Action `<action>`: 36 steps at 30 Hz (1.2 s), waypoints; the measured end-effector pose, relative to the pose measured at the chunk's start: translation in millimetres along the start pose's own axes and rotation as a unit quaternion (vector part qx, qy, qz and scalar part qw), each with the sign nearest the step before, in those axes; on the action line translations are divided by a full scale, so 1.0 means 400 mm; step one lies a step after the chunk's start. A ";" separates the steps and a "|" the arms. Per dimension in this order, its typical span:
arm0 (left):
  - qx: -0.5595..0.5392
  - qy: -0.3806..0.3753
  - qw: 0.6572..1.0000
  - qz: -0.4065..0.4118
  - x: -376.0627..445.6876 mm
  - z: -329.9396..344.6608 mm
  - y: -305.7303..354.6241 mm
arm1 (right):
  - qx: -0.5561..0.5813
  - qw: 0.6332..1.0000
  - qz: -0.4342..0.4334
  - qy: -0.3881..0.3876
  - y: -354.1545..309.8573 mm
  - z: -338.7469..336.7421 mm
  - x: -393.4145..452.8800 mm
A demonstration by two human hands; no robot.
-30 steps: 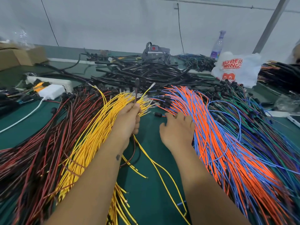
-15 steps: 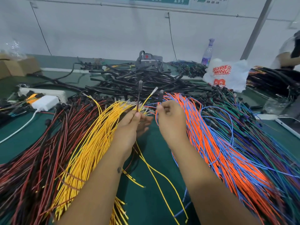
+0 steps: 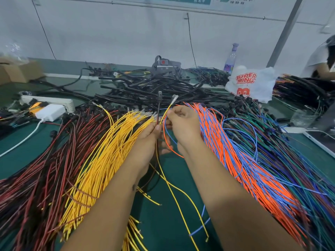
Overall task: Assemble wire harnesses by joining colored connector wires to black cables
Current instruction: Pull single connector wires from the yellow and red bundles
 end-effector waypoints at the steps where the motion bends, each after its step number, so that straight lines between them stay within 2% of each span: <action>1: -0.003 0.003 1.000 -0.009 0.001 -0.003 -0.002 | 0.010 1.000 -0.002 0.004 0.000 0.001 0.000; 9: -0.020 -0.028 0.998 -0.052 -0.003 0.008 -0.004 | 0.022 0.999 -0.033 0.013 0.008 -0.018 -0.004; 13: -0.032 -0.025 0.997 -0.059 -0.004 0.009 -0.010 | 0.029 0.993 0.051 -0.100 0.063 0.003 -0.021; 16: 0.070 -0.010 0.996 -0.048 -0.007 0.012 -0.019 | -0.082 0.981 0.070 -0.162 0.118 -0.005 -0.043; 19: 0.163 -0.009 0.985 -0.061 0.003 0.010 -0.015 | -0.157 0.975 0.041 -0.153 0.132 -0.048 -0.049; 22: 0.211 0.030 0.973 -0.083 0.021 -0.039 0.028 | -0.212 0.964 0.025 -0.159 0.137 -0.095 -0.047; 25: 0.264 0.061 0.961 -0.051 0.032 -0.097 0.100 | -0.242 0.957 0.057 -0.150 0.141 -0.127 -0.037; 27: 0.381 0.094 0.920 -0.012 0.033 -0.118 0.148 | -0.346 0.926 0.049 -0.145 0.123 -0.112 -0.035; 28: 0.400 0.118 0.909 0.004 0.035 -0.115 0.165 | -0.391 0.907 0.031 -0.156 0.103 -0.090 -0.044; 29: 0.377 0.131 0.917 0.007 0.038 -0.104 0.174 | -0.389 0.903 0.017 -0.179 0.080 -0.055 -0.061; 31: 0.203 0.141 0.969 0.005 0.048 -0.071 0.184 | -0.222 0.933 0.027 -0.283 0.040 0.037 -0.113; 33: 0.006 0.141 0.990 -0.007 0.054 -0.036 0.210 | 0.007 0.928 0.082 -0.364 0.005 0.116 -0.166; 34: -0.045 0.133 0.990 -0.013 0.058 -0.023 0.225 | 0.083 0.917 0.104 -0.376 -0.005 0.135 -0.184; 36: -0.048 0.121 0.992 -0.002 0.066 -0.017 0.260 | 0.116 0.909 0.117 -0.382 -0.008 0.141 -0.196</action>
Point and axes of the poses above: each hand's wrist, its own x-axis towards the middle knuckle, its own z-axis out of the palm, y = z × x, the point moved 4 cm from there along x, towards the middle knuckle, and after that the axes turned 10 degrees about -x, right-handed, at the moved point
